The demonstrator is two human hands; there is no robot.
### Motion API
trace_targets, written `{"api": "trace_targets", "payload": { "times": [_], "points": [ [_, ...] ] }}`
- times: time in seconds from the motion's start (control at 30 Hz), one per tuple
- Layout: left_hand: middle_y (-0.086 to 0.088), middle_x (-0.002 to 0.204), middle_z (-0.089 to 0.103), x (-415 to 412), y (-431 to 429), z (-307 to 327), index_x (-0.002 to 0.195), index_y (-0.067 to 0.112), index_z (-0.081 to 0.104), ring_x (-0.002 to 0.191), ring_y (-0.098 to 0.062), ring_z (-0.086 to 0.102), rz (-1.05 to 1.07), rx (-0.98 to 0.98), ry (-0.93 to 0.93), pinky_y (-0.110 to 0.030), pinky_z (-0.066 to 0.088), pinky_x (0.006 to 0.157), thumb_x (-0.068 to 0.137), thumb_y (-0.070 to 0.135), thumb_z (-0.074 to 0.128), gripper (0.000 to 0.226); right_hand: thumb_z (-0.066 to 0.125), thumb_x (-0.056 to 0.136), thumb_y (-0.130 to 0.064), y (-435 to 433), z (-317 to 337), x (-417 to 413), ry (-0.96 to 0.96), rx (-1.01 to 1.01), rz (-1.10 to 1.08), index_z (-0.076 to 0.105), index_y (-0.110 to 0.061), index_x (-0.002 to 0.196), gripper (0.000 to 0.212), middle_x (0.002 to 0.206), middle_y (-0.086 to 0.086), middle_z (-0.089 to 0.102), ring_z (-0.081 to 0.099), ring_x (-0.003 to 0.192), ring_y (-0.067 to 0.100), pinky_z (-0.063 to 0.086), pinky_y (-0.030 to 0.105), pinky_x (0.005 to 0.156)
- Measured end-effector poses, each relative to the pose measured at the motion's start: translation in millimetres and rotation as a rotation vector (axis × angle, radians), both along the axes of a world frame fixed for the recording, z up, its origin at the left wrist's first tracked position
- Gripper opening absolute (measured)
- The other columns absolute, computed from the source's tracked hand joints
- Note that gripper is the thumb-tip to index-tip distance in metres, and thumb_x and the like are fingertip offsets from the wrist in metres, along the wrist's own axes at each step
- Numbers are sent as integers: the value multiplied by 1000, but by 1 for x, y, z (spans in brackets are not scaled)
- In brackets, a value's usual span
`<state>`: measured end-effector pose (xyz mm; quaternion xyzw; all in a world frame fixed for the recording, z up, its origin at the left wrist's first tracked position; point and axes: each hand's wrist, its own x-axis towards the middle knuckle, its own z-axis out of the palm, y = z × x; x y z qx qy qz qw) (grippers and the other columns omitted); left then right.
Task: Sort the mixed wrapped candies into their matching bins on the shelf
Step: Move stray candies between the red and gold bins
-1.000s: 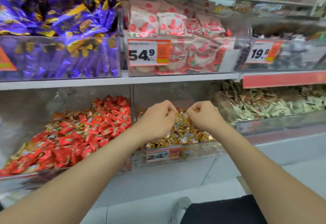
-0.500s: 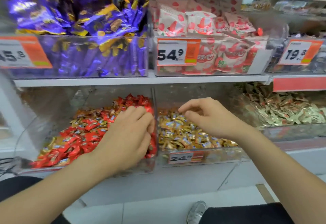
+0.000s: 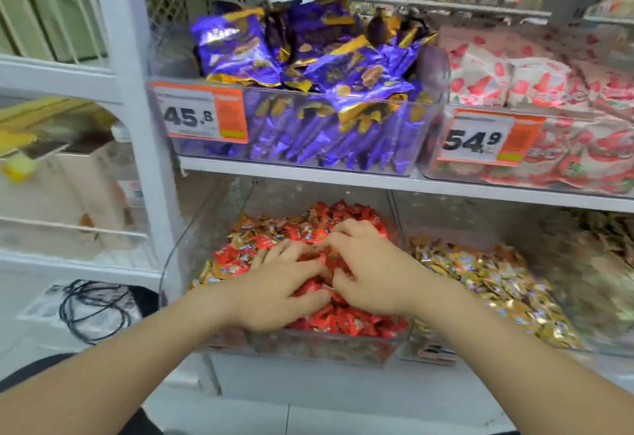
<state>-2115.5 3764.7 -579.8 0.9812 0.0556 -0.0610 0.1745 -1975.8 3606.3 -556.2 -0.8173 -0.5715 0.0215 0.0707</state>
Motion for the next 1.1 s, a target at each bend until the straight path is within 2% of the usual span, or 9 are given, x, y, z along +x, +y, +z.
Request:
{"api": "trace_targets", "payload": {
  "times": [0.13, 0.2, 0.3, 0.4, 0.53, 0.7, 0.9, 1.0, 1.1],
  "points": [
    [2, 126, 46, 2, 30, 14, 111, 41, 54, 132, -29, 39, 420, -108, -172, -51, 33, 112, 83, 64, 28, 44, 49, 89, -23, 38, -5, 9, 52, 183, -63, 66, -17, 122, 38, 114, 8, 64, 61, 112, 30, 46, 41, 102],
    [-15, 139, 38, 6, 40, 17, 130, 25, 48, 137, -43, 32, 603, -36, -59, -54, 33, 114, 93, 52, 40, 47, 56, 93, -17, 60, -10, 11, 53, 188, -83, 67, -14, 125, 35, 116, 11, 67, 62, 113, 32, 48, 41, 101],
    [-28, 164, 7, 15, 49, 16, 161, 6, 11, 150, -50, 19, 690, -89, 236, -53, 29, 120, 100, 42, 51, 81, 60, 91, -18, 92, -13, 14, 116, 128, -50, 65, -13, 136, 45, 132, 12, 68, 62, 124, 31, 47, 38, 108],
    [-31, 165, 14, 28, 63, 7, 162, 2, -5, 149, -46, 30, 699, -217, 282, -47, 36, 120, 93, 39, 57, 100, 74, 82, -23, 119, -15, 21, 208, 19, 31, 63, -18, 139, 58, 135, 4, 69, 63, 125, 23, 49, 34, 108],
    [-15, 132, 59, 34, 79, 2, 150, 6, 30, 111, -29, 66, 723, -350, 266, -38, 60, 90, 79, 28, 82, 90, 91, 68, -42, 142, -20, 43, 263, -331, 44, 33, -31, 163, 111, 160, -3, 48, 51, 141, 17, 41, 33, 118],
    [-11, 123, 59, 39, 89, 2, 141, 9, 42, 103, -29, 67, 722, -434, 293, -44, 63, 79, 69, 20, 94, 90, 99, 55, -50, 175, -29, 49, 137, -505, 7, 27, -35, 164, 131, 165, -2, 41, 46, 147, 23, 41, 41, 120],
    [-10, 105, 63, 46, 88, -5, 122, 5, 53, 88, -25, 70, 782, -354, 188, -34, 63, 63, 64, 15, 94, 71, 102, 55, -40, 191, -41, 47, 173, -463, 27, 30, -25, 162, 130, 161, 3, 46, 49, 144, 24, 39, 33, 119],
    [-11, 97, 63, 45, 84, -3, 104, 8, 52, 72, -23, 69, 841, -458, 142, -26, 51, 40, 66, 13, 91, 55, 99, 61, -36, 190, -45, 49, 210, -438, 1, 47, -21, 151, 105, 146, 3, 59, 59, 130, 23, 46, 31, 112],
    [-11, 98, 66, 45, 78, -1, 99, 10, 57, 80, -24, 70, 876, -588, 13, -27, 55, 51, 54, 7, 91, 57, 96, 59, -31, 185, -48, 55, 309, -372, -11, 70, -21, 122, 69, 120, 1, 74, 70, 105, 18, 59, 33, 94]
  ]
}}
